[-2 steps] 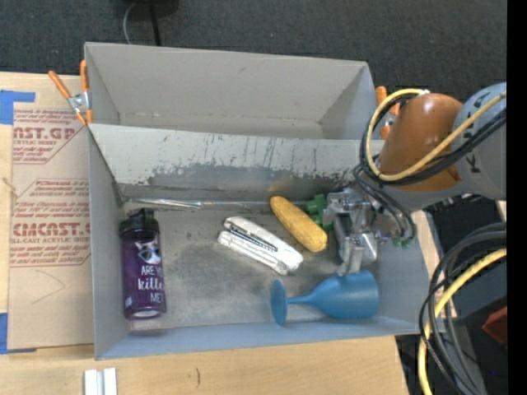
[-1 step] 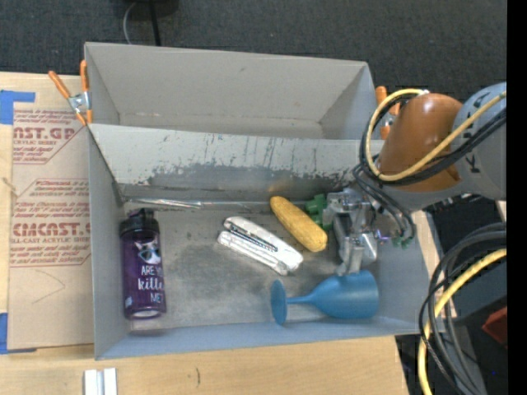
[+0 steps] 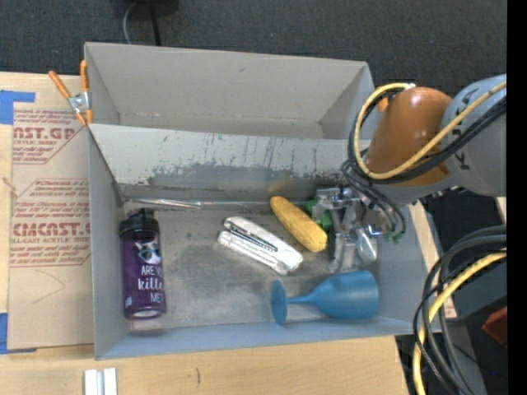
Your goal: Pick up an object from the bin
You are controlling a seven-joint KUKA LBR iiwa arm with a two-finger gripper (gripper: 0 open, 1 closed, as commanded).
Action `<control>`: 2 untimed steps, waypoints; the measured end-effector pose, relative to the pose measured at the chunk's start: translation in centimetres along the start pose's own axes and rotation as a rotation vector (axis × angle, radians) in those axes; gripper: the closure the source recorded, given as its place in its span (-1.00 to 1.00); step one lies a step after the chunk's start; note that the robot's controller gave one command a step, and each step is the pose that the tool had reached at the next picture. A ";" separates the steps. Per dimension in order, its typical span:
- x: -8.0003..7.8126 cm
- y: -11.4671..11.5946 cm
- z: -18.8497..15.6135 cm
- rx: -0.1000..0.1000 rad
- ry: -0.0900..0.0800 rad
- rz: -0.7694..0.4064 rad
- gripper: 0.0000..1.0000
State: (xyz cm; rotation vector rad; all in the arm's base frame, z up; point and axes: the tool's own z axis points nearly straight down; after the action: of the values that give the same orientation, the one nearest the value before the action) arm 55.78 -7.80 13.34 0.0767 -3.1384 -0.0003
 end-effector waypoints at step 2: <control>-2.3 3.6 4.8 -0.001 -0.009 -0.033 -1.00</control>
Offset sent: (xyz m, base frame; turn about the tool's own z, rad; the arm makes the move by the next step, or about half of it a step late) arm 0.0216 0.0371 -0.0634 0.1279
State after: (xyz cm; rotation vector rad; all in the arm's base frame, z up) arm 57.92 -4.08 8.54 0.1289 -3.1457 -0.0022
